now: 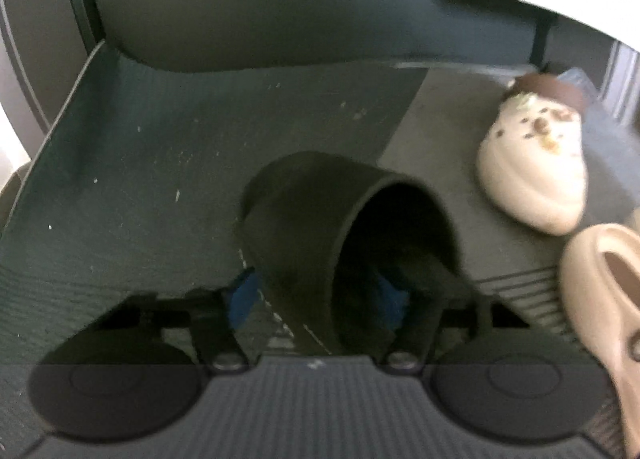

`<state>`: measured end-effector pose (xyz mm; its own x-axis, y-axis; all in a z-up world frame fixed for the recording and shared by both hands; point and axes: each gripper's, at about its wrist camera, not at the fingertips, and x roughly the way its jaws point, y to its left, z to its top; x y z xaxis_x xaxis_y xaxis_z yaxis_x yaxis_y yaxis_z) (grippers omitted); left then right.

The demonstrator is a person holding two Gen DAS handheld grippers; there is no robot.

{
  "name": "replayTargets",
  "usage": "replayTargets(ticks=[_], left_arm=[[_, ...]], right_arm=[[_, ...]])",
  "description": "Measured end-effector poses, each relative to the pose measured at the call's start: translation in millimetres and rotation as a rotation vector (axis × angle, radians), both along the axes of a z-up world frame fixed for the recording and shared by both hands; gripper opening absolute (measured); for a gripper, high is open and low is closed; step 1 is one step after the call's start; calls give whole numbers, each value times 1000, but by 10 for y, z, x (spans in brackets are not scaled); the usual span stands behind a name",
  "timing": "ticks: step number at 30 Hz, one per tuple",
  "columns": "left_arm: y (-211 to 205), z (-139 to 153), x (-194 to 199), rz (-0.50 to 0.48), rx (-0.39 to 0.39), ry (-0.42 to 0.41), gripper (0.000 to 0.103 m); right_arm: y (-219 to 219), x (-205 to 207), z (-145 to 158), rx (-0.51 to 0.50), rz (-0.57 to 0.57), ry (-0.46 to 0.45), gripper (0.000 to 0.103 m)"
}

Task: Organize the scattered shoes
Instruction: 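Grasp the second black slide by its strap with the left gripper, then carry the second black slide with the left gripper toward the right gripper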

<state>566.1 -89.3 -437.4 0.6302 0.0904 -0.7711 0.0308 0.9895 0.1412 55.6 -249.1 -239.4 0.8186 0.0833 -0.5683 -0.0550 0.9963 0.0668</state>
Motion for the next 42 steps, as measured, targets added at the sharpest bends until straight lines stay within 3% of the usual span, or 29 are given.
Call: replayTargets(ticks=[2, 11, 17, 23, 27, 31, 38, 42], left_arm=[[25, -12, 24, 12, 18, -10, 32], [260, 172, -171, 3, -105, 17, 11], [346, 408, -601, -48, -147, 48, 11], [462, 699, -1450, -142, -137, 70, 11], [465, 750, -2191, -280, -74, 94, 11], [422, 673, -2608, -335, -30, 136, 12], [200, 482, -2787, -438, 31, 139, 12], [197, 372, -2786, -436, 7, 186, 15]], right_arm=[[2, 11, -2, -1, -16, 2, 78], [4, -6, 59, -16, -56, -30, 78], [53, -42, 188, -3, -40, -77, 78], [196, -195, 347, 37, -18, -151, 78], [305, -311, 406, 56, -5, -158, 78], [373, -463, 448, 56, 2, -153, 78], [347, -791, 451, 90, -93, -164, 78], [327, -813, 349, 103, -118, -148, 78]])
